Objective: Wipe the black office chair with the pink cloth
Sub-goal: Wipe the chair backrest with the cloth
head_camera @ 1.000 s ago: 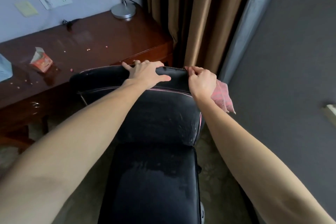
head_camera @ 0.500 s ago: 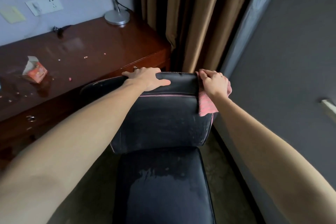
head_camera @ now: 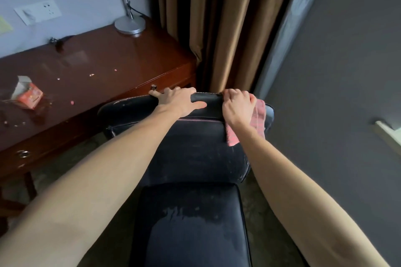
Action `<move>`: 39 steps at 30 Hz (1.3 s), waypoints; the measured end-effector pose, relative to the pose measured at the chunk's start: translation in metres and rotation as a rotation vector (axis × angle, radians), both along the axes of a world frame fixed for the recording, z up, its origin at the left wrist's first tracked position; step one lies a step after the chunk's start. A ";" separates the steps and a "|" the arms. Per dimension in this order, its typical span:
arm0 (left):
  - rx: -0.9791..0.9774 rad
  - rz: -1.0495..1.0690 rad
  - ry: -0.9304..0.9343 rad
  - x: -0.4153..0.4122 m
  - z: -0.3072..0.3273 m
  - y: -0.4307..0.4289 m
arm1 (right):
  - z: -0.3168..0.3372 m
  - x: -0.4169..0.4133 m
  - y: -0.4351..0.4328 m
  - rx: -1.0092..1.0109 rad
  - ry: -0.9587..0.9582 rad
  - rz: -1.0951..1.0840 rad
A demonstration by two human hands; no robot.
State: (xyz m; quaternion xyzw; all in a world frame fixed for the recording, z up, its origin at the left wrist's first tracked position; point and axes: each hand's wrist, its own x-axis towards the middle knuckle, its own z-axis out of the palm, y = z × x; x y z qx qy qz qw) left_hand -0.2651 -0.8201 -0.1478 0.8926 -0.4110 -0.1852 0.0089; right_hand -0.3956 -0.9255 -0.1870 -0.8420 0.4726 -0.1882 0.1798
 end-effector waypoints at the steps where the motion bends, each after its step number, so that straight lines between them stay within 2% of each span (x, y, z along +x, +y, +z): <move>1: -0.004 0.003 0.001 0.000 0.000 0.000 | -0.002 0.004 0.003 -0.023 -0.003 0.039; 7: -0.023 0.020 -0.004 -0.001 0.003 0.002 | -0.005 -0.030 -0.019 -0.120 0.079 0.183; 14: -0.025 0.023 -0.037 -0.006 -0.001 0.002 | -0.022 -0.086 -0.050 -0.095 0.065 0.058; 19: -0.038 0.033 -0.026 -0.005 -0.003 -0.003 | -0.023 -0.067 -0.045 -0.155 0.089 0.042; 29: -0.018 0.063 -0.005 0.003 -0.005 -0.007 | -0.010 -0.020 -0.024 -0.250 0.131 0.146; 34: -0.006 0.056 0.031 0.012 0.005 0.011 | -0.012 -0.018 -0.023 -0.293 0.138 0.215; 39: 0.002 0.090 -0.022 0.045 0.013 0.052 | -0.015 -0.008 -0.011 -0.261 0.108 0.134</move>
